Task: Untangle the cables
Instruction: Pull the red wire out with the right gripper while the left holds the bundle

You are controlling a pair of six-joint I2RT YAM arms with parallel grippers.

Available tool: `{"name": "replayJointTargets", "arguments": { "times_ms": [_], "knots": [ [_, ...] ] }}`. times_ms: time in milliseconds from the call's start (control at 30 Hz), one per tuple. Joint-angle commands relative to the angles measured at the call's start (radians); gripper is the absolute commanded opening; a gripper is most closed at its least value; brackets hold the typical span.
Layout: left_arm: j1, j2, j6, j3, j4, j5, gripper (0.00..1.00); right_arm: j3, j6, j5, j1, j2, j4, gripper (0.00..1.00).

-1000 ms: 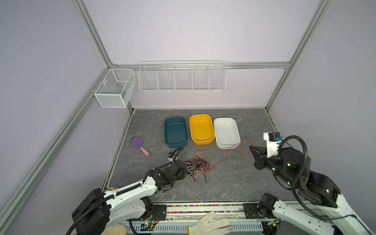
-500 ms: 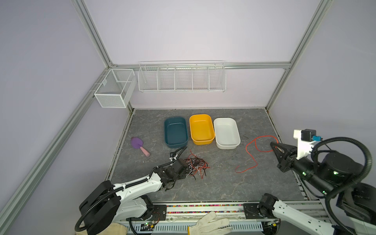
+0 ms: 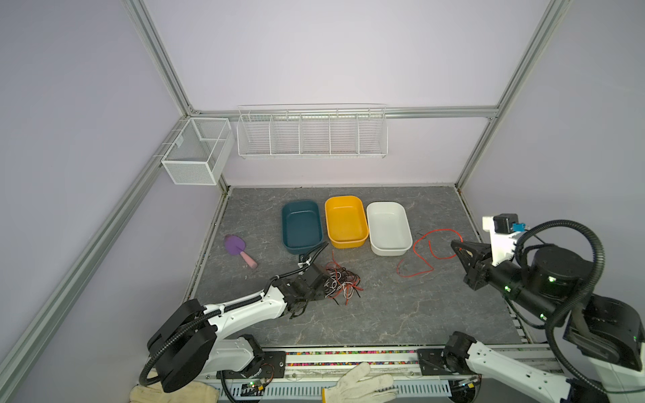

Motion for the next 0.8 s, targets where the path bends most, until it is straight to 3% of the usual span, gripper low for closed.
{"name": "replayJointTargets", "arguments": {
  "times_ms": [0,33,100,200,300,400,567,767],
  "knots": [
    [0.006,-0.034,0.027,0.04,-0.027,0.016,0.21,-0.017,-0.023,-0.016,-0.004,0.015,0.038,0.06],
    [0.006,-0.046,0.031,0.045,-0.03,0.02,0.3,-0.02,-0.022,-0.02,-0.005,0.019,0.043,0.06],
    [0.006,-0.078,0.061,0.054,-0.031,0.04,0.58,-0.028,-0.021,-0.032,-0.004,0.028,0.048,0.06],
    [0.006,-0.137,0.088,0.074,-0.058,0.038,0.79,-0.042,-0.017,-0.048,-0.005,0.034,0.088,0.06],
    [0.006,-0.206,0.133,0.088,-0.076,0.024,0.92,-0.05,-0.015,-0.061,-0.004,0.04,0.097,0.06],
    [0.006,-0.27,0.164,0.121,-0.121,-0.015,1.0,-0.057,-0.015,-0.061,-0.004,0.046,0.1,0.06],
    [0.006,-0.34,0.264,0.214,-0.213,-0.097,0.99,-0.076,-0.018,-0.05,-0.005,0.05,0.111,0.06],
    [0.006,-0.334,0.558,0.275,-0.202,-0.12,0.99,-0.086,-0.024,-0.035,-0.005,0.094,0.135,0.06]
  ]
}}
